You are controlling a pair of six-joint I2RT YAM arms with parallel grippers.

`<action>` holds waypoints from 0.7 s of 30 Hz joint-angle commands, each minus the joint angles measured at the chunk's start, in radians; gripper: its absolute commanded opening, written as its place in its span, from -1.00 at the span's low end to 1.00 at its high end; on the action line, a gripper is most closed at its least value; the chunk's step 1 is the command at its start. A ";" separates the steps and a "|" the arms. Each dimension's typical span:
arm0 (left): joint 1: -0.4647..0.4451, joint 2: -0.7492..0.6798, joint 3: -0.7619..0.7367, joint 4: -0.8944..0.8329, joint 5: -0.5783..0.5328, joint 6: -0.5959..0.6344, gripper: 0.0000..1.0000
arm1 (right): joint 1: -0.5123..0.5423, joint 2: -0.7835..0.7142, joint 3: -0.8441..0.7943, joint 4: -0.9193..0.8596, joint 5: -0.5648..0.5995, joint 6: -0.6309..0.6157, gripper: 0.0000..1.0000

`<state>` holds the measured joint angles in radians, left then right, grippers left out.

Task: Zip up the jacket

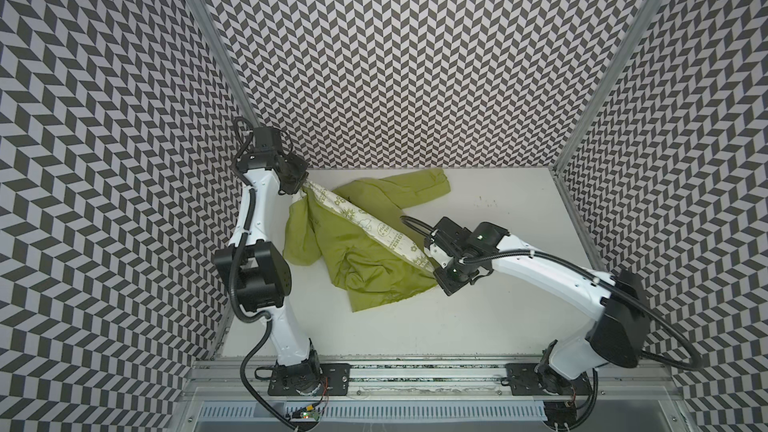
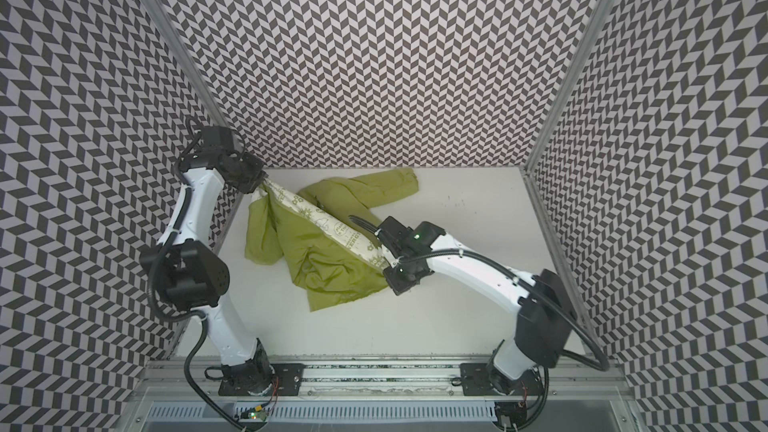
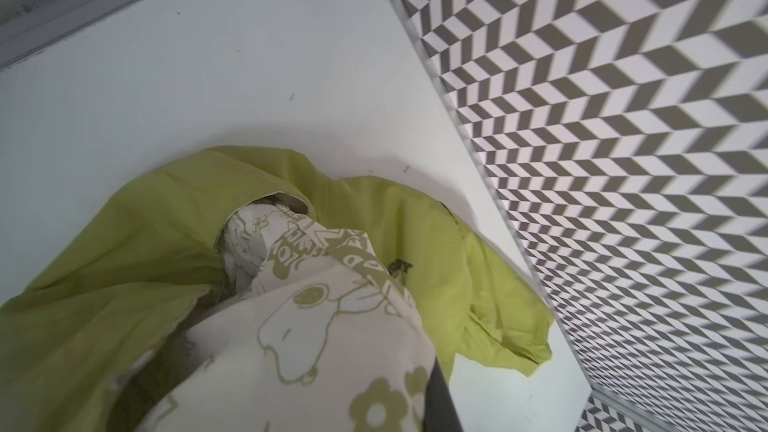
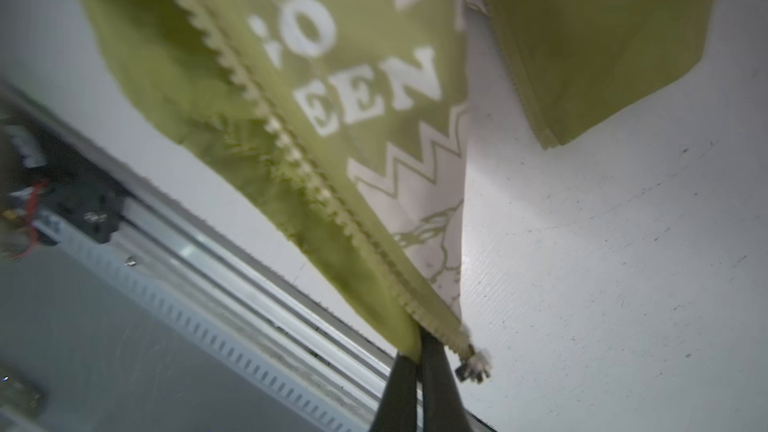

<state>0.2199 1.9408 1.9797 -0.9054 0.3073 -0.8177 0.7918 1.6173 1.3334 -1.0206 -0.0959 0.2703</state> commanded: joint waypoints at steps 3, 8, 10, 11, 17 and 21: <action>0.072 0.053 0.126 -0.068 -0.054 -0.044 0.09 | -0.029 -0.026 0.054 -0.026 0.072 0.066 -0.02; 0.085 0.058 0.189 -0.116 -0.059 -0.026 0.55 | -0.112 -0.001 0.108 0.005 0.038 0.091 0.39; 0.066 0.020 0.125 -0.097 -0.033 -0.021 0.56 | -0.162 0.036 0.130 0.030 0.012 0.108 0.44; 0.052 -0.011 0.074 -0.074 -0.023 -0.016 0.56 | -0.186 0.057 0.139 0.041 -0.005 0.114 0.45; -0.025 -0.260 -0.462 0.145 0.048 -0.074 0.66 | -0.338 0.236 0.214 0.138 -0.160 0.198 0.32; -0.027 -0.361 -0.724 0.207 0.053 -0.078 0.78 | -0.372 0.366 0.290 0.188 -0.248 0.203 0.37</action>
<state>0.1688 1.6230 1.3609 -0.7750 0.3553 -0.8764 0.4236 1.9266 1.5715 -0.8814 -0.2455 0.4480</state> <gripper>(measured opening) 0.880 0.678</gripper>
